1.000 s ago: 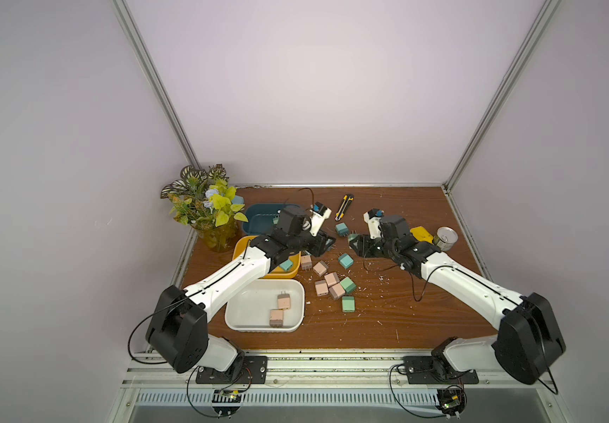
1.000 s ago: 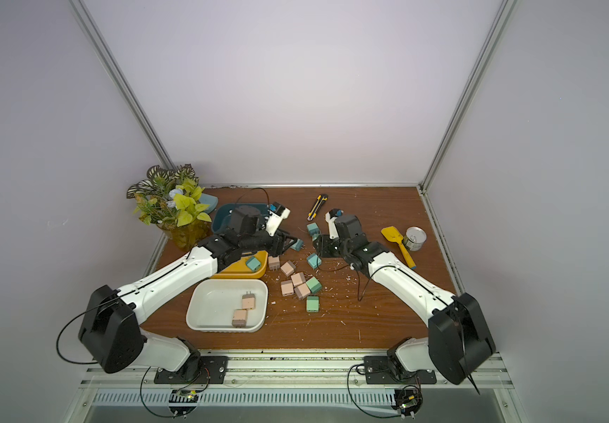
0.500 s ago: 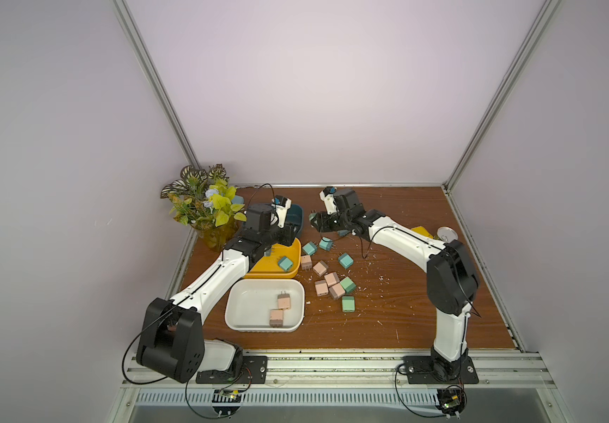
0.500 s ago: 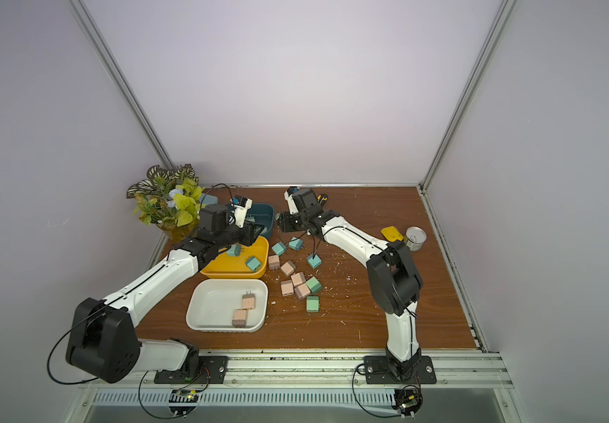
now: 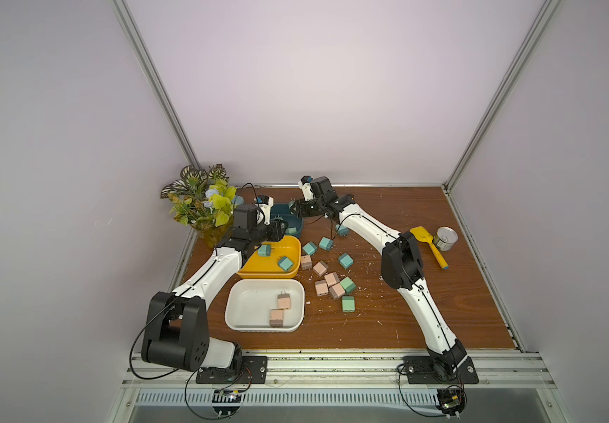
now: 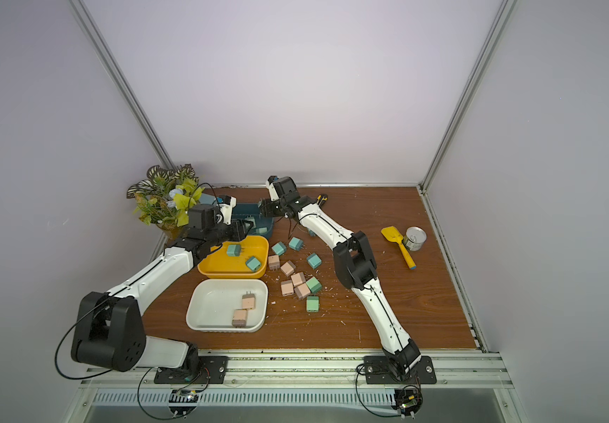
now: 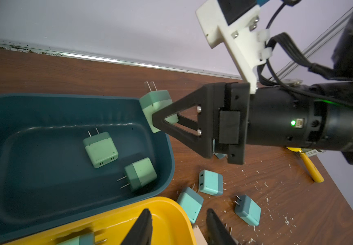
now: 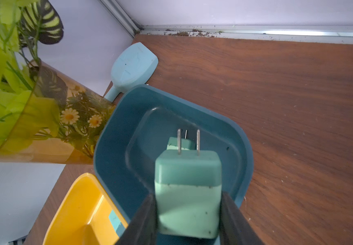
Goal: Place the plugs by color into the storage box
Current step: Place the plug in the storage box.
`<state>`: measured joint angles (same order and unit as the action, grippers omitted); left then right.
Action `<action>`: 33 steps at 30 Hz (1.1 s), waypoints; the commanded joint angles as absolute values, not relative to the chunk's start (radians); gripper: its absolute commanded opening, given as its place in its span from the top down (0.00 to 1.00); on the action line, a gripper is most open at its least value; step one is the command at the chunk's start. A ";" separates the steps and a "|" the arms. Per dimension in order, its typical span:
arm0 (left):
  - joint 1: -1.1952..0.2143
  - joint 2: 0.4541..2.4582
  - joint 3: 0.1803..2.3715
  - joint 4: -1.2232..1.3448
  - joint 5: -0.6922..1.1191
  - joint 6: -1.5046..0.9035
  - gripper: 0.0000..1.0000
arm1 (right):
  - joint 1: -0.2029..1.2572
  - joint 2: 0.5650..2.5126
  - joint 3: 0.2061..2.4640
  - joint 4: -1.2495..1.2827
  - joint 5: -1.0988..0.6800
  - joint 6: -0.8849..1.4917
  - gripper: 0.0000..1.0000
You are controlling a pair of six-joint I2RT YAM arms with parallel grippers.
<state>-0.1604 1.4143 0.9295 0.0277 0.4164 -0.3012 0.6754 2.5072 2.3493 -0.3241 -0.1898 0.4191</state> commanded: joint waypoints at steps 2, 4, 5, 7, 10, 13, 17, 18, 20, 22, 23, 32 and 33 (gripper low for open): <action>-0.155 1.411 0.937 0.044 0.420 -0.299 0.55 | 0.683 2.518 2.403 -0.296 -0.206 0.429 0.61; -0.153 1.407 0.937 0.045 0.422 -0.299 0.55 | 0.683 2.530 2.406 -0.284 -0.189 0.434 0.59; -0.154 1.407 0.937 0.045 0.422 -0.299 0.55 | 0.684 2.534 2.407 -0.281 -0.182 0.435 0.58; -0.154 1.405 0.935 0.045 0.422 -0.300 0.55 | 0.683 2.540 2.418 -0.278 -0.173 0.436 0.57; -0.154 1.406 0.936 0.048 0.429 -0.304 0.54 | 0.684 2.545 2.435 -0.282 -0.164 0.434 0.51; -0.154 1.402 0.934 0.048 0.431 -0.304 0.54 | 0.683 2.540 2.445 -0.286 -0.159 0.433 0.47; -0.155 1.393 0.932 0.050 0.428 -0.301 0.52 | 0.686 2.530 2.446 -0.293 -0.153 0.433 0.40; -0.154 1.391 0.931 0.052 0.428 -0.302 0.52 | 0.689 2.528 2.446 -0.297 -0.153 0.431 0.40; -0.154 1.390 0.930 0.054 0.431 -0.305 0.52 | 0.690 2.524 2.446 -0.307 -0.154 0.431 0.40; -0.154 1.390 0.930 0.054 0.434 -0.305 0.52 | 0.690 2.516 2.444 -0.319 -0.157 0.435 0.40; -0.154 1.390 0.930 0.055 0.434 -0.305 0.52 | 0.691 2.509 2.440 -0.322 -0.159 0.436 0.40; -0.154 1.376 0.919 0.069 0.450 -0.318 0.53 | 0.721 2.385 2.363 -0.322 -0.158 0.440 0.41; -0.153 1.372 0.916 0.072 0.451 -0.320 0.53 | 0.729 2.363 2.348 -0.321 -0.156 0.439 0.41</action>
